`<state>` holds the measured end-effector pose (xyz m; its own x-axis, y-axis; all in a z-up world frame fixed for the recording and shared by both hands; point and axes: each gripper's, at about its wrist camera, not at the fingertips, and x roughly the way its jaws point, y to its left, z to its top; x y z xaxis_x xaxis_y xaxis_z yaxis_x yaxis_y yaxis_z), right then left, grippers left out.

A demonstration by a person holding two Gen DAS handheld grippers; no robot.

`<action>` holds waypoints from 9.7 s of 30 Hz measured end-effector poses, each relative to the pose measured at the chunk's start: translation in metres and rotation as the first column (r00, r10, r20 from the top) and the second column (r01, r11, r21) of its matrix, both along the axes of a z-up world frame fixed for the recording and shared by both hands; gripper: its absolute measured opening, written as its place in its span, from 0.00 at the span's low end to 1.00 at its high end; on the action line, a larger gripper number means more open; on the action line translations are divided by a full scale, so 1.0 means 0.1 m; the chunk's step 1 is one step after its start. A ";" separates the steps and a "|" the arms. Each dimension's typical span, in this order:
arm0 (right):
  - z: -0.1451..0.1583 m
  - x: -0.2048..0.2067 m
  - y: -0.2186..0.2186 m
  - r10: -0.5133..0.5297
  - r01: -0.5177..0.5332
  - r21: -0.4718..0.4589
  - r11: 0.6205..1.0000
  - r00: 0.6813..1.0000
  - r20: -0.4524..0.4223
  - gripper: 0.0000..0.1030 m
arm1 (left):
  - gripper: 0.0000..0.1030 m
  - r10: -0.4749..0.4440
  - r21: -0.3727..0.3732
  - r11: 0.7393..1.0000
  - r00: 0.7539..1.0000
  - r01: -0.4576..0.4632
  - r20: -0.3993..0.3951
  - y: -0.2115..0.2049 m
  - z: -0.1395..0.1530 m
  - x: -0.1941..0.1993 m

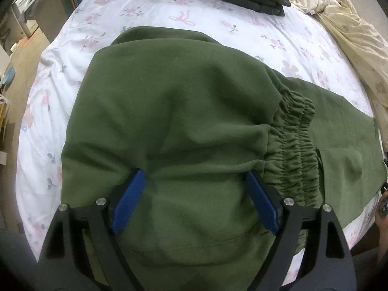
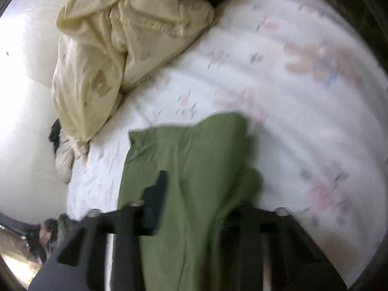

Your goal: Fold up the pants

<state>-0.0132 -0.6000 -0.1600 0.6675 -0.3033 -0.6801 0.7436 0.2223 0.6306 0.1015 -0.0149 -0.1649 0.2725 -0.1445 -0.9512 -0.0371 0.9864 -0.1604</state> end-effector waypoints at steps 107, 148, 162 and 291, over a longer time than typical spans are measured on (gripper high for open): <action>0.02 2.40 2.13 0.751 -0.916 0.026 0.400 0.312 -0.582 0.12 | 0.81 0.055 -0.052 0.997 0.993 -0.050 0.104 0.12 0.28 -0.16; 0.32 0.32 1.90 0.692 -0.766 0.220 0.604 0.368 -0.621 0.42 | 0.81 0.112 -0.108 0.989 0.985 -0.098 0.128 0.24 0.55 -0.27; 0.04 -0.24 1.77 0.627 -0.606 0.198 0.771 0.666 -0.404 0.46 | 0.81 0.073 -0.097 0.993 0.987 -0.060 0.140 0.11 0.55 -0.26; -0.03 0.69 4.22 0.885 -0.927 0.189 0.325 0.369 0.285 0.28 | 0.34 -0.128 0.051 0.991 0.990 0.126 0.052 0.91 0.54 0.44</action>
